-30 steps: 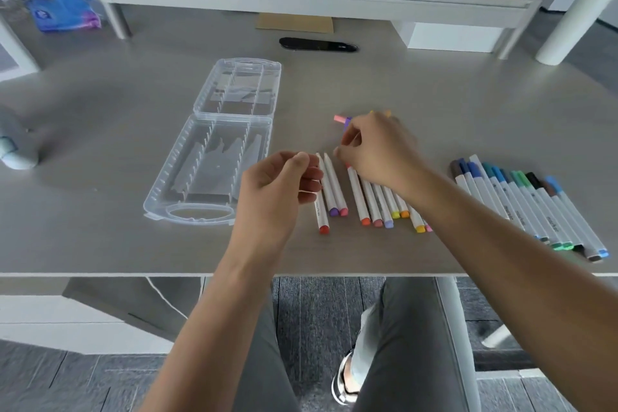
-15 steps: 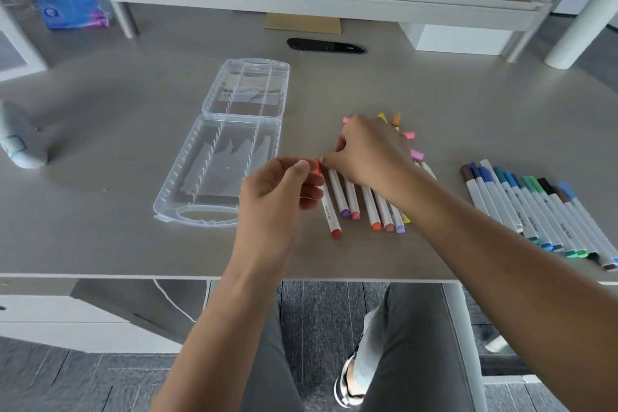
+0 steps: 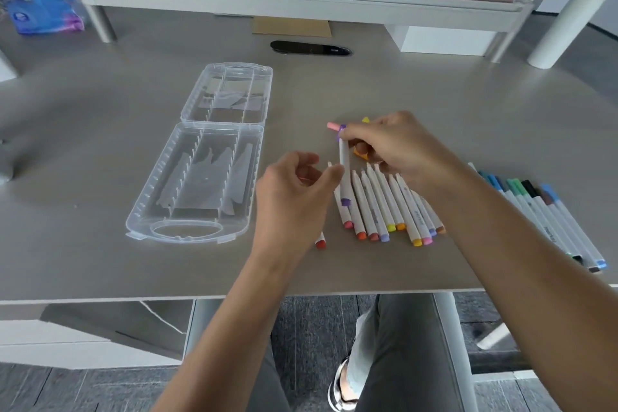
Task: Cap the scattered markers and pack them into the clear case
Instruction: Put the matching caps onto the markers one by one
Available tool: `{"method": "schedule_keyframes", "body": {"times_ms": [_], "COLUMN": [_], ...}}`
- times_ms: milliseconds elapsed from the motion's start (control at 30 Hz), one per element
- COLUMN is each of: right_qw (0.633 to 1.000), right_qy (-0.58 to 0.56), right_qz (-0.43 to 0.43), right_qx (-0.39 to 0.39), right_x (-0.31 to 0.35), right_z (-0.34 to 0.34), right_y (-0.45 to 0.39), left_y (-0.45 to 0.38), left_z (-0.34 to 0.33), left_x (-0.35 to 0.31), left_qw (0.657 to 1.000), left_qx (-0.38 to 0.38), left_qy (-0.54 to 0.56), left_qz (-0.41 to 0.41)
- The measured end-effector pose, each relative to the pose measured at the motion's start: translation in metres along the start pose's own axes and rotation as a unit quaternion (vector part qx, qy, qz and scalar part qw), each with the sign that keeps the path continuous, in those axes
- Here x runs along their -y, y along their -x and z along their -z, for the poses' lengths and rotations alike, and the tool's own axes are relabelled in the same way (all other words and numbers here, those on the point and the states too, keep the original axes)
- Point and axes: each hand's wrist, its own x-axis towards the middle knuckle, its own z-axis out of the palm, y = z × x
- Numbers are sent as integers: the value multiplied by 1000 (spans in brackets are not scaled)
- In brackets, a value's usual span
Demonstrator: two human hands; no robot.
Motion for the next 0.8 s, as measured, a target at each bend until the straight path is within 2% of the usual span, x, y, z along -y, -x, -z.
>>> {"method": "schedule_keyframes", "body": {"times_ms": [67,133,200,300,367,467,633,700,800], "right_qw": [1000,1000,1000,995,981,955,929,947,995], "right_qy": [-22,-21,-8,26,112,230,309,254,4], "right_qz": [-6,-2,9,69,122,151,166,165,93], "right_qx": [8,16,8,-61,-104,-109,-117,-108,-27], "right_x": [-2,-4,-4,-10,-16,-21,-19,-18,-11], "right_z": [2,4,7,8,5,-6,-16,-14,-2], "right_y": [-2,-6,-8,-22,-35,-46,-55,-55,-46], "left_y": [-5,-6,-8,-14,-16,-15,-13,-12,-9], "left_z": [-8,-11,-9,-7,-5,-3,-3,-2,-3], "left_x": [-7,-16,-21,-15,-9,-4,0,0,-4], "left_qw": [994,970,957,956,954,955,963,971,975], "left_qx": [50,102,117,106,101,94,90,89,77], "left_qy": [79,199,245,257,263,263,235,207,193], "left_qz": [47,94,99,98,99,95,92,82,76]}}
